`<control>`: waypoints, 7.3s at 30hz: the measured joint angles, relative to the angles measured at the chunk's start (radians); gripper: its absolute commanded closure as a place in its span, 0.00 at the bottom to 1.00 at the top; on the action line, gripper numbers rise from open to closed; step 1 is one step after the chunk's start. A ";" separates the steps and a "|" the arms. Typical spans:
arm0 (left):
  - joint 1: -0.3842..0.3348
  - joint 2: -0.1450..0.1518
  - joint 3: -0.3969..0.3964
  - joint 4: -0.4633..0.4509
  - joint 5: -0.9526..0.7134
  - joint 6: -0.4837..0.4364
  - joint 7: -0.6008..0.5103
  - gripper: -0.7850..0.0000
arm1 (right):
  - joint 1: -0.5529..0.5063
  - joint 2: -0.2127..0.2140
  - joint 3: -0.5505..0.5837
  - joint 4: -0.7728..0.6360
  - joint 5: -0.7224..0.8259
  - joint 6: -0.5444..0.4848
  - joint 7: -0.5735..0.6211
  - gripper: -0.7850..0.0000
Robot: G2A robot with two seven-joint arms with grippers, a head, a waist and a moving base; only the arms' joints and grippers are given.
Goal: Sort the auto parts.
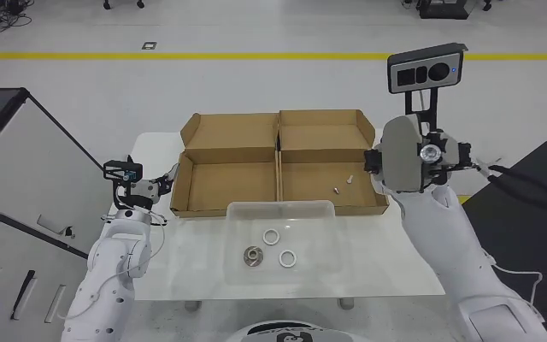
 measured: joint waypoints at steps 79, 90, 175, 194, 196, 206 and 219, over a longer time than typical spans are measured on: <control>0.000 0.000 0.000 0.000 0.000 0.000 0.000 0.00 | 0.558 0.230 -0.530 0.403 -1.763 0.662 0.372 1.00; 0.000 0.000 0.000 0.000 0.000 0.000 0.000 0.00 | 0.568 0.211 -0.540 0.428 -1.729 0.664 0.358 1.00; 0.000 0.000 0.000 0.000 0.000 0.000 0.000 0.00 | 0.676 -0.425 -0.792 1.738 -1.648 0.548 -0.015 0.60; 0.000 0.000 0.000 0.000 0.000 0.000 0.000 0.00 | 0.747 -0.360 -0.680 1.732 -1.563 0.230 -0.042 0.00; 0.000 0.000 0.000 0.000 0.000 0.000 0.000 0.00 | 0.752 -0.344 -0.664 1.716 -1.554 0.192 -0.043 0.00; 0.000 0.000 0.000 0.000 0.000 0.000 0.000 0.00 | 0.733 -0.233 -0.554 1.513 -1.497 0.088 0.005 0.00; 0.000 0.000 0.000 0.000 0.000 0.000 0.000 0.00 | 0.356 0.041 -0.152 0.721 -1.558 0.308 0.192 0.00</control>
